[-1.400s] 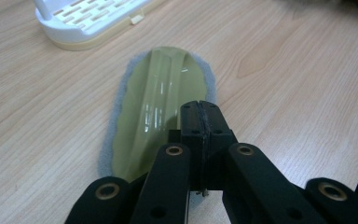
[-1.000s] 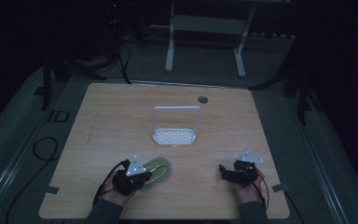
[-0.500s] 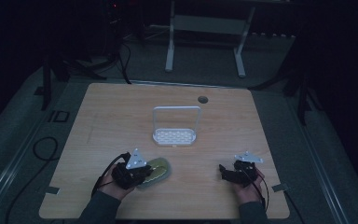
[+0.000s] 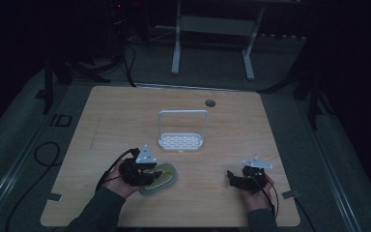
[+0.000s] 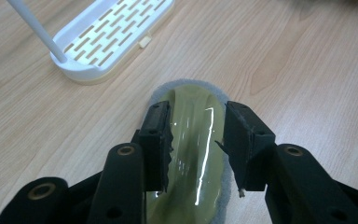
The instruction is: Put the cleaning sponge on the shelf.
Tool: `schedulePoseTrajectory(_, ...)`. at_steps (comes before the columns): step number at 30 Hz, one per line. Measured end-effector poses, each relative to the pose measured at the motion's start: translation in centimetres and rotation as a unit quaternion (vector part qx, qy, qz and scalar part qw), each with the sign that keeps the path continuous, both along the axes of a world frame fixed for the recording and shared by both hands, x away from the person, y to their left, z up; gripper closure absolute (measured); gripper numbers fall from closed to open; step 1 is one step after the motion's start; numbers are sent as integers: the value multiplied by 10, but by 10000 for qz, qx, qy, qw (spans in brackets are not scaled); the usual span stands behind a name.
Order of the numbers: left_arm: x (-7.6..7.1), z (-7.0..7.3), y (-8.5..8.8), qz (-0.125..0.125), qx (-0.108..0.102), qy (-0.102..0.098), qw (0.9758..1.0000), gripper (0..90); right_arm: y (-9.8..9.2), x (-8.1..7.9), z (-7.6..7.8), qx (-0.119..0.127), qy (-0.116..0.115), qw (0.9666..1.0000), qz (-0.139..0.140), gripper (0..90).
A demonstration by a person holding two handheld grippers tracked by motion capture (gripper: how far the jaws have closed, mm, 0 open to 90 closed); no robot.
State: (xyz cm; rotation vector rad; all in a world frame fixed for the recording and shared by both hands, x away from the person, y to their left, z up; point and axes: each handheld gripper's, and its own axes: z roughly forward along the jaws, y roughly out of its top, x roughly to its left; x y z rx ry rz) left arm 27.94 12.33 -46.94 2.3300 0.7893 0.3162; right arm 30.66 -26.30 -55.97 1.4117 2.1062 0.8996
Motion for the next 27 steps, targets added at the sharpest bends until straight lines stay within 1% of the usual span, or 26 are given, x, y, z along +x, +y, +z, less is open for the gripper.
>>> schedulePoseTrajectory(4, 5, 1, -2, -14, 81, 85, 9999, 598, 0, 0, 0, 0, -1, 10000, 1, 169)
schedulePoseTrajectory(6, 7, 2, -2, -26, 144, 133, 9998, 597, 0, 0, 0, 1, 0, 10000, -1, 169)
schedulePoseTrajectory(7, 9, 2, -3, -47, 198, 189, 9996, 594, 0, 0, 0, 1, 1, 10000, 0, 169)
schedulePoseTrajectory(15, 16, 2, -6, -98, 340, 312, 9989, 582, 0, 0, 0, 0, 0, 10000, 0, 169)
schedulePoseTrajectory(17, 18, 2, -6, -108, 381, 370, 9985, 577, 0, 0, 0, 0, 0, 10000, 0, 169)
schedulePoseTrajectory(18, 19, 1, -7, -125, 441, 429, 9980, 575, 0, 0, 0, -1, 0, 10000, 0, 169)
schedulePoseTrajectory(19, 19, 1, -7, -125, 441, 429, 9980, 574, 0, 0, 0, 0, 0, 10000, 0, 169)
schedulePoseTrajectory(21, 21, 1, -9, -148, 529, 480, 9973, 573, 0, 0, 0, 1, 1, 10000, 1, 169)
schedulePoseTrajectory(22, 21, 1, -9, -148, 529, 480, 9973, 573, 0, 0, 0, 1, 1, 10000, 1, 169)
schedulePoseTrajectory(27, 25, 2, -13, -214, 680, 566, 9958, 571, 0, 0, 0, 0, -1, 10000, 0, 169)
